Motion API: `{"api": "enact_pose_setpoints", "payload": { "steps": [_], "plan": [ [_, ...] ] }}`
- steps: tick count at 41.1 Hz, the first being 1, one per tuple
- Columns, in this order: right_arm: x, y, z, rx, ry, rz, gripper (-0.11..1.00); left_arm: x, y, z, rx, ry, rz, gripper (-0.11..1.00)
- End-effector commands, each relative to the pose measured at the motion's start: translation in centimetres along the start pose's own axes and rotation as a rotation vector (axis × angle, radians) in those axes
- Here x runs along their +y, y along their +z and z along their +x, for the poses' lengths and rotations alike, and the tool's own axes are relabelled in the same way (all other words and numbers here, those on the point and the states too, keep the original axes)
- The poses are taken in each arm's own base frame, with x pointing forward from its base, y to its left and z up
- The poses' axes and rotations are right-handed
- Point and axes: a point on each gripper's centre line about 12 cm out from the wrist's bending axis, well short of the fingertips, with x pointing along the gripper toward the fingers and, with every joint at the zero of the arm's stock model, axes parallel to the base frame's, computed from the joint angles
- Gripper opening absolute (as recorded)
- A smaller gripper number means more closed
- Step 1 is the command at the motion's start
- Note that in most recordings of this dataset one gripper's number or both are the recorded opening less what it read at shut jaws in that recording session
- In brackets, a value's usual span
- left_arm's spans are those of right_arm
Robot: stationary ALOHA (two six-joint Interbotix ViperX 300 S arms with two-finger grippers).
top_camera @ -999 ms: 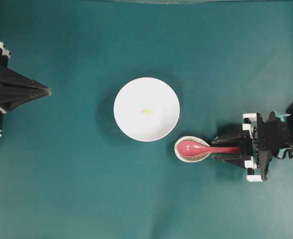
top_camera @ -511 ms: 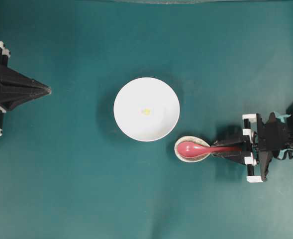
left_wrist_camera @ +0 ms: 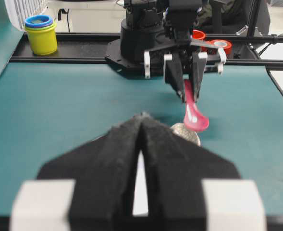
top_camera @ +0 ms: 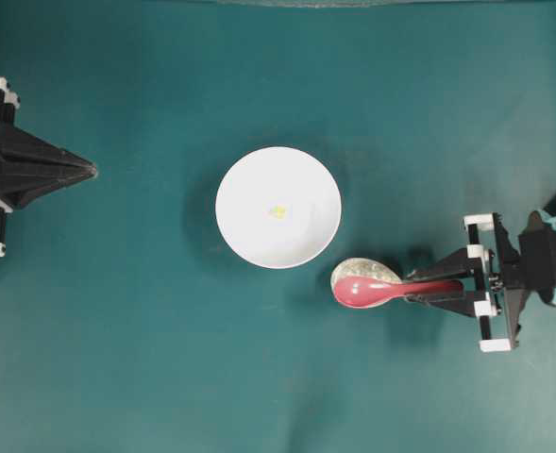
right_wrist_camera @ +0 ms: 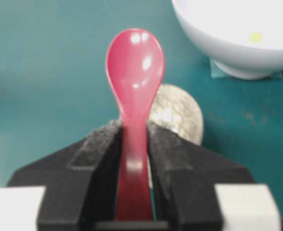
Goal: Scoop the yellow hexagonal prism block from the bowl with a spoon using the right arm.
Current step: 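Lift the spoon out of the rest and swing it toward the bowl, then lower the spoon bowl into the white bowl beside the yellow block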
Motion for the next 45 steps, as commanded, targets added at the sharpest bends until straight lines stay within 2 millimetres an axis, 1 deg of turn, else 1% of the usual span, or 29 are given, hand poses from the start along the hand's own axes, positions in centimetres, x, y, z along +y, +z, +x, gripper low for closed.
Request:
{"api": "enact_pose_setpoints", "payload": {
  "steps": [1,9,12,17,25,35,41,45],
  "plan": [
    [0.0,1.7,0.1,-0.021,0.001,0.031,0.23,0.1,0.8,0.3,-0.02,0.002,0.003,-0.01],
    [-0.8,3.9,0.4,0.027,-0.015,0.076,0.23,0.1,0.7,0.3,-0.009,0.002,0.003,-0.01],
    [-1.2,5.1,0.7,0.051,-0.02,0.094,0.22,0.1,0.7,0.3,-0.005,0.004,0.002,-0.01],
    [-1.8,7.0,1.3,0.098,-0.026,0.111,0.23,0.4,0.6,0.3,-0.003,0.021,-0.004,-0.01],
    [-3.4,10.1,2.7,0.216,-0.035,0.133,0.23,1.1,0.4,0.3,0.016,0.056,-0.013,-0.01],
    [-5.7,12.5,4.0,0.361,-0.046,0.192,0.23,1.3,0.0,0.2,0.051,0.064,-0.014,-0.01],
    [-6.4,14.0,4.6,0.435,-0.03,0.202,0.23,1.3,-0.2,0.2,0.06,0.064,-0.015,-0.01],
    [-6.9,14.6,5.0,0.487,-0.025,0.21,0.23,1.3,-0.1,0.2,0.057,0.065,-0.013,-0.01]
  ]
}}
